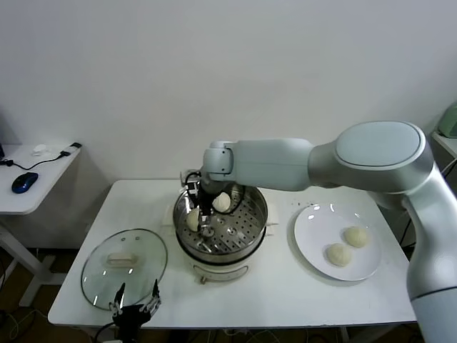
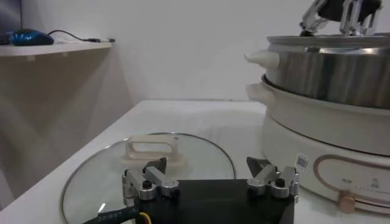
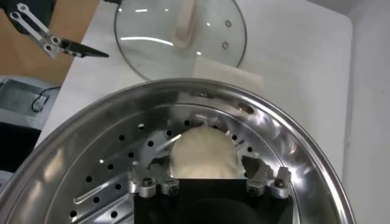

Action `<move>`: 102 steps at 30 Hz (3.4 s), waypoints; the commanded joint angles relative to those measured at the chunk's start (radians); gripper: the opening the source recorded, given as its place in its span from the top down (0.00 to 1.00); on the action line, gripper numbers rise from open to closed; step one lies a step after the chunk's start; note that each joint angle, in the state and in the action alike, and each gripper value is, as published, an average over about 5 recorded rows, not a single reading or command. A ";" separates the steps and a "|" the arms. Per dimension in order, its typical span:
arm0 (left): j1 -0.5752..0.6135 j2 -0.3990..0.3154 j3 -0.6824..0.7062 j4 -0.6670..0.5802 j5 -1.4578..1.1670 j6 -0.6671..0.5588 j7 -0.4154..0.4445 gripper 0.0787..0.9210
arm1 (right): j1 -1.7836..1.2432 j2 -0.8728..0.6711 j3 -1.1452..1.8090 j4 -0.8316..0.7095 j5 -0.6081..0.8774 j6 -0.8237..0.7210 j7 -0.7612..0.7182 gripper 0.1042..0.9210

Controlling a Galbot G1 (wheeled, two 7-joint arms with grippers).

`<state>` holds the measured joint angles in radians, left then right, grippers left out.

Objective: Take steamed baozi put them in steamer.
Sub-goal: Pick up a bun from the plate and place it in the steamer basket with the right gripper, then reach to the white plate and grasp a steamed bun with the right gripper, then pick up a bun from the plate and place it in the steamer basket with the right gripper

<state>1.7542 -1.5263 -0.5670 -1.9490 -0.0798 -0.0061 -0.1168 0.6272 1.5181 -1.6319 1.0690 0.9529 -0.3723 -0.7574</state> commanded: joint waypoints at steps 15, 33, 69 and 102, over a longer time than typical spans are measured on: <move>-0.007 0.010 -0.009 -0.002 0.003 0.002 0.001 0.12 | 0.454 -0.785 -0.263 0.321 -0.279 0.247 -0.335 0.12; -0.023 0.006 -0.026 0.004 -0.002 0.004 0.002 0.12 | -0.244 -0.952 0.105 0.204 -0.607 0.123 -0.122 0.12; -0.008 -0.007 -0.021 0.015 0.012 -0.001 -0.008 0.12 | -0.061 -0.859 0.086 0.212 -0.591 0.177 -0.200 0.38; -0.004 0.000 -0.014 -0.008 0.020 0.001 -0.004 0.12 | -0.017 -0.146 0.109 0.273 -0.996 0.878 -0.183 0.38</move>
<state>1.7507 -1.5250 -0.5822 -1.9574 -0.0591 -0.0049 -0.1204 0.7791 1.2554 -1.5446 1.4183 0.1845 0.3582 -1.0076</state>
